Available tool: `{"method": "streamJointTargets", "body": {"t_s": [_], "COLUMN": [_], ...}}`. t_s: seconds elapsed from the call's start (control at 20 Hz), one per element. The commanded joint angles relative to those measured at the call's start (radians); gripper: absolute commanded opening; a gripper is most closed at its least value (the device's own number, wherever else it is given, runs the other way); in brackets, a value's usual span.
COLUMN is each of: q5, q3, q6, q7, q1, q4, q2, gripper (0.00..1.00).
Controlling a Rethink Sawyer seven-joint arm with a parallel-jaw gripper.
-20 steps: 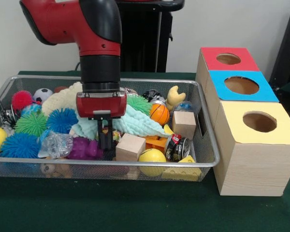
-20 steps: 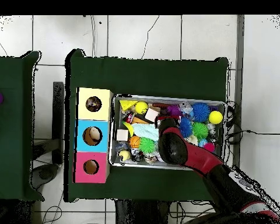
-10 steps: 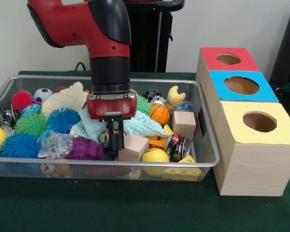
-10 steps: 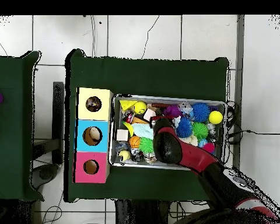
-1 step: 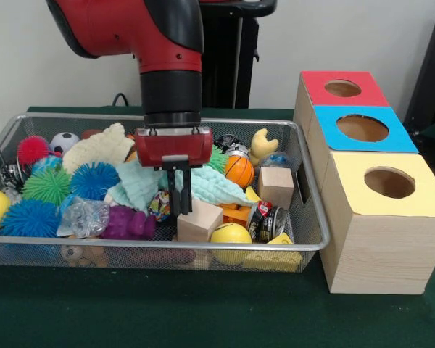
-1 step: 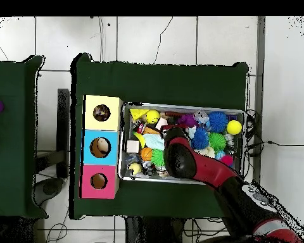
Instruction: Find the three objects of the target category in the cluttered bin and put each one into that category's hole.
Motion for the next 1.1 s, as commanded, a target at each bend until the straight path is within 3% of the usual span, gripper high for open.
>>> {"method": "streamJointTargets", "body": {"t_s": [0.05, 0.45, 0.7, 0.75, 1.1], "q5": [0.074, 0.138, 0.135, 0.132, 0.113], "q3": [0.007, -0.007, -0.007, -0.006, 0.010], "q6": [0.149, 0.266, 0.247, 0.243, 0.197], "q7": [0.248, 0.257, 0.244, 0.240, 0.244], "q1": [0.007, 0.022, 0.021, 0.018, 0.007], "q4": [0.068, 0.151, 0.139, 0.135, 0.133], "q2": [-0.131, -0.294, -0.269, -0.264, -0.245], "gripper": [0.00, 0.00, 0.00, 1.00, 1.00]}}
